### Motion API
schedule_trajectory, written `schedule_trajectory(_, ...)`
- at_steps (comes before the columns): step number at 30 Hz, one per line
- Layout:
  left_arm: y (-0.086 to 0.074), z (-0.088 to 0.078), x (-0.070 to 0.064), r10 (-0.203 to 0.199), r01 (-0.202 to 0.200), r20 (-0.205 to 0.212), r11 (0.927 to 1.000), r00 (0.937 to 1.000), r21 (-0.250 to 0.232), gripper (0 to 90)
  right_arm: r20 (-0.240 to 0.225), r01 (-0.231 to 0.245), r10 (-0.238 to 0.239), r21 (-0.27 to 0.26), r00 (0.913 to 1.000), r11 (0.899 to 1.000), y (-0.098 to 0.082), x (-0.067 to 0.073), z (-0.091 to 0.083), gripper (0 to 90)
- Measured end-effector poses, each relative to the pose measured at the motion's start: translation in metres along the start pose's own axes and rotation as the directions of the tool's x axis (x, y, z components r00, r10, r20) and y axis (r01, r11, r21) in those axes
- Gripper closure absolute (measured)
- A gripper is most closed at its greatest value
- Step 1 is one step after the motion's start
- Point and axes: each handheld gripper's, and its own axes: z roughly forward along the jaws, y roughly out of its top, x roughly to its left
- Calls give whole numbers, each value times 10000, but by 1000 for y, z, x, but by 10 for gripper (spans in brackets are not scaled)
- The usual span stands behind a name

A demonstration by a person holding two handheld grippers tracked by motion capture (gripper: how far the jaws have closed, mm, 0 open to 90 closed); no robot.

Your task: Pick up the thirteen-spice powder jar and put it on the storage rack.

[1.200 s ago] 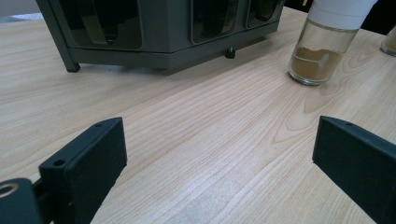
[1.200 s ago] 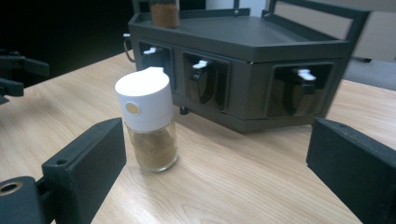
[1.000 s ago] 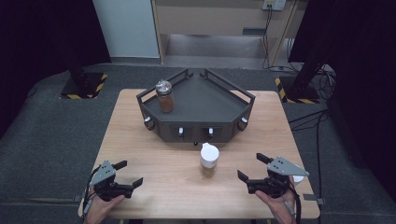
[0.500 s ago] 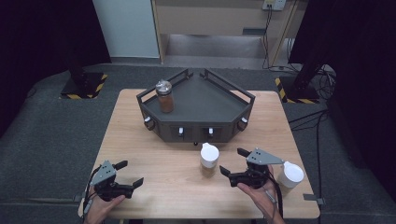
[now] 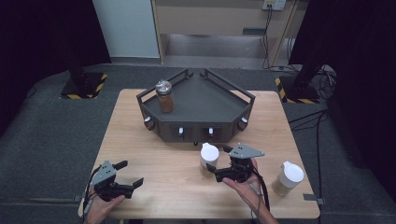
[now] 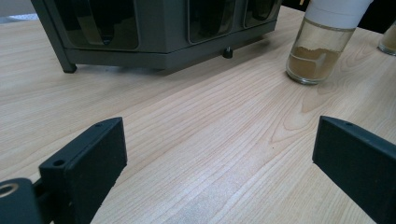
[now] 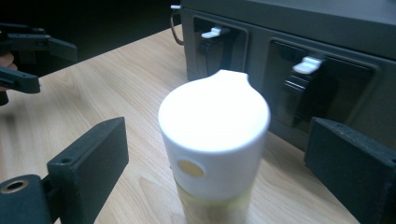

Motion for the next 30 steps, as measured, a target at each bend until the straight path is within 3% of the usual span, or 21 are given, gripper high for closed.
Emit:
schedule_trajectory(11, -1, -1, 0, 3, -3, 14, 10000, 10000, -60, 22, 382, 211, -224, 324, 9990, 9993, 1, 10, 31, 166)
schedule_trajectory(17, 0, -1, 0, 29, -29, 18, 10000, 10000, -58, 22, 627, 355, -370, 247, 9973, 9991, 0, 16, 32, 302)
schedule_trajectory(23, 0, 0, 0, 33, -32, 44, 10000, 10000, -50, 22, 727, 520, -553, 456, 9958, 9976, 5, 19, 32, 307)
schedule_trajectory(30, 0, 0, 1, 29, -29, 72, 10000, 10000, -43, 23, 516, 799, -824, 503, 9953, 9955, 16, 18, 29, 308)
